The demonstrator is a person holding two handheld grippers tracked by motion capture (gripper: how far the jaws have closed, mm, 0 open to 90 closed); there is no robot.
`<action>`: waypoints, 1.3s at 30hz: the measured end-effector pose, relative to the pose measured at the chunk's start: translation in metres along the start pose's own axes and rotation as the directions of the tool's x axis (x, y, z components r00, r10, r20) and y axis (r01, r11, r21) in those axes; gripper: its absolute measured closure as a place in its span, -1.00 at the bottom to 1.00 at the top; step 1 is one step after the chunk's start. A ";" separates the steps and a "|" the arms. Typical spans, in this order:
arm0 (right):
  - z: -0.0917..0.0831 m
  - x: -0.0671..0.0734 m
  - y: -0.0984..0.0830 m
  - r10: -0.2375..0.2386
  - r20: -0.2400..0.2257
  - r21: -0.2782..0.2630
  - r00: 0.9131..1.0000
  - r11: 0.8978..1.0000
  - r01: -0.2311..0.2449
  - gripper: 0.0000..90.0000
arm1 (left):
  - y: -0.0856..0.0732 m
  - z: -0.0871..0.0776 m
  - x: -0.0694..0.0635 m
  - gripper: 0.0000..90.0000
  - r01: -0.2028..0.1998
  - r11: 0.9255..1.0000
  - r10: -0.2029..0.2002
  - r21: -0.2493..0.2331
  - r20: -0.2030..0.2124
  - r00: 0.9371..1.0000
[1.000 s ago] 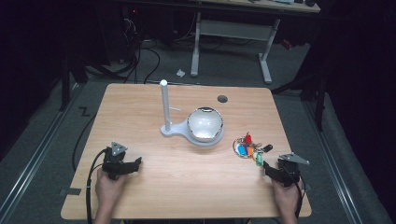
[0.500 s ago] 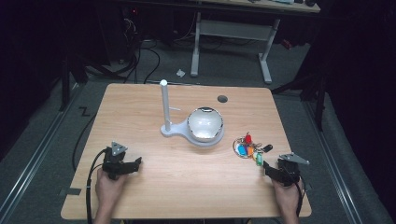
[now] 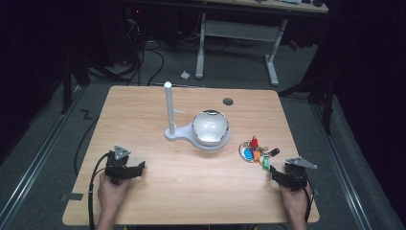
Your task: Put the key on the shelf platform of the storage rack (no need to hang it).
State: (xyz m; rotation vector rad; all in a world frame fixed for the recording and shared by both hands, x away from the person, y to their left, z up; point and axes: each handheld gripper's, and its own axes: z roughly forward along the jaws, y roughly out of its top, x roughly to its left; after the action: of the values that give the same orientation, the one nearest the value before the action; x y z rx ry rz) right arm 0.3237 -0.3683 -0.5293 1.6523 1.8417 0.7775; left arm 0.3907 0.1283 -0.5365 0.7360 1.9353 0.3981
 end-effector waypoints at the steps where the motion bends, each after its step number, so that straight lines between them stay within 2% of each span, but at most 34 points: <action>1: 0.000 0.000 0.000 -0.001 -0.001 0.000 1.000 1.000 0.001 -0.22 | 0.000 0.000 0.000 -0.59 0.001 1.000 -0.001 0.000 0.000 1.000; 13: 0.000 -0.001 0.000 -0.011 -0.009 0.001 1.000 1.000 0.011 -0.19 | 0.000 0.000 0.000 -0.59 0.001 1.000 -0.001 0.000 -0.001 1.000; 21: -0.005 0.000 0.001 0.012 -0.013 -0.011 1.000 1.000 -0.012 -0.15 | 0.000 0.000 0.000 -0.59 0.002 1.000 -0.002 0.000 -0.001 1.000; 24: -0.007 0.000 0.005 0.020 -0.031 -0.018 0.999 1.000 -0.021 -0.12 | 0.000 0.000 0.000 -0.59 0.000 1.000 0.000 0.000 0.000 1.000; 39: -0.009 0.015 0.025 -0.038 -0.088 -0.027 0.995 0.999 0.035 0.04 | 0.000 0.000 0.000 -0.59 -0.001 1.000 0.001 0.000 0.000 1.000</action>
State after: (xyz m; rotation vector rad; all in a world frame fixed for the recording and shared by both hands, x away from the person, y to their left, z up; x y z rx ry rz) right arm 0.3330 -0.3523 -0.5053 1.5871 1.9086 0.8674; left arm 0.3907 0.1284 -0.5365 0.7366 1.9349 0.3986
